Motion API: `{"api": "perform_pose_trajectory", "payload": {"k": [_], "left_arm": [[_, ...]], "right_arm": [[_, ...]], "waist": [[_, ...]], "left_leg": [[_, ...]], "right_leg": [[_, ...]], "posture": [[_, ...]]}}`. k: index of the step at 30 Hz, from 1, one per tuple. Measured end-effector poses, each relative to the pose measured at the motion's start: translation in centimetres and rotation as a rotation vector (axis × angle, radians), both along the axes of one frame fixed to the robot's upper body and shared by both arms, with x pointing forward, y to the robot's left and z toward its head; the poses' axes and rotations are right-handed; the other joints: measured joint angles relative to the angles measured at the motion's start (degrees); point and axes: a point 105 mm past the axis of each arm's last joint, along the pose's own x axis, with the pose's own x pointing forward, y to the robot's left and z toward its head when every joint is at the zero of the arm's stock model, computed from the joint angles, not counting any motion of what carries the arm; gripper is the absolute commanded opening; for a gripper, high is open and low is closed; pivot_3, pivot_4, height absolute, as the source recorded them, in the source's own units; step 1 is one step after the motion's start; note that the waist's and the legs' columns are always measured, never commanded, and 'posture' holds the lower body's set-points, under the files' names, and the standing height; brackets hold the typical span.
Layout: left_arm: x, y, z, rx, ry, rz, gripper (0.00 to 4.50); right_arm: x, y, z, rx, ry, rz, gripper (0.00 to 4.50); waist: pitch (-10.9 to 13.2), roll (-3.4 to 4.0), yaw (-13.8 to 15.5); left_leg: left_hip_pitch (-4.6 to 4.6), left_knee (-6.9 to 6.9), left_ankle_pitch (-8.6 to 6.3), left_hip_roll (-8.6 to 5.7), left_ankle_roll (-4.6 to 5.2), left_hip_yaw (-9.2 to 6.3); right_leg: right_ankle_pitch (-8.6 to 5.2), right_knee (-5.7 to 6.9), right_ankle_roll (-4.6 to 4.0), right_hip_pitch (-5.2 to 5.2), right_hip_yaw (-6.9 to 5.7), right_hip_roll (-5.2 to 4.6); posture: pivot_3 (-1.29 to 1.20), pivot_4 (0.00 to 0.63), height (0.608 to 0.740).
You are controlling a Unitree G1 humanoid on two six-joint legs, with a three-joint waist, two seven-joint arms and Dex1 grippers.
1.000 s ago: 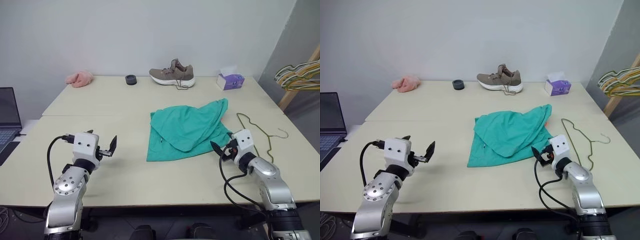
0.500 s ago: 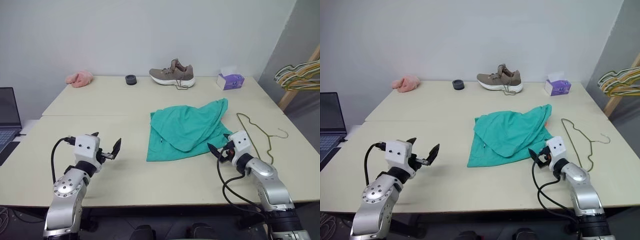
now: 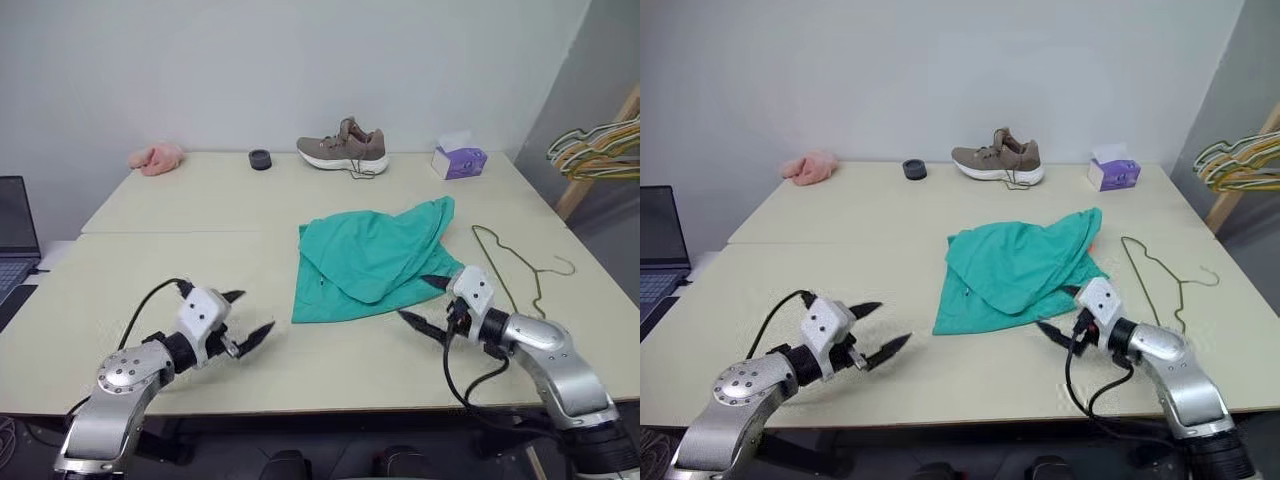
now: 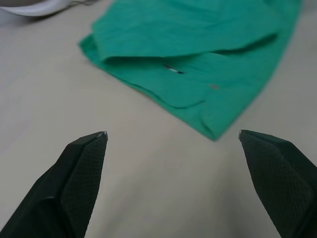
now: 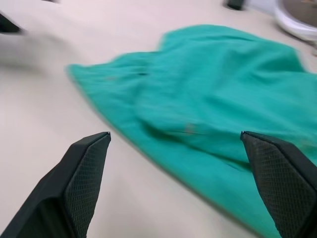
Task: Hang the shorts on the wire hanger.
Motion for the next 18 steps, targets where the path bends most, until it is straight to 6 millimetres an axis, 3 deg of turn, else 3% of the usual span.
{"api": "perform_pose_trajectory", "payload": {"k": [6, 13, 18], "left_arm": [[2.1, -1.9, -0.6, 0.106, -0.025, -0.105, 4.50], [4.1, -5.6, -3.0, 0.169, 0.009, -0.191, 4.50], [5.8, -7.1, -3.0, 0.189, 0.001, -0.197, 4.50]], "right_arm": [[-2.6, 0.9, 0.4, -0.056, 0.060, 0.148, 4.48], [-3.5, 1.7, 1.0, -0.071, 0.052, 0.191, 4.48], [-3.7, 1.8, 1.2, -0.080, 0.049, 0.194, 4.48]], "waist": [[0.00, -0.05, -0.40], [-0.01, -0.12, -1.57], [-0.03, -0.19, -2.13]], "left_leg": [[0.00, 0.04, 0.00, -0.02, 0.00, 0.04], [-0.05, 0.04, 0.00, -0.04, 0.00, 0.06], [-0.05, 0.06, 0.00, -0.03, 0.00, 0.05]], "right_leg": [[0.12, -0.01, 0.21, 0.00, 0.04, 0.01], [0.17, -0.04, 0.30, -0.01, 0.08, 0.02], [0.20, -0.04, 0.36, -0.01, 0.10, 0.07]], "posture": [[-0.08, 0.000, 0.740], [-0.11, 0.000, 0.740], [-0.13, 0.000, 0.740]]}}
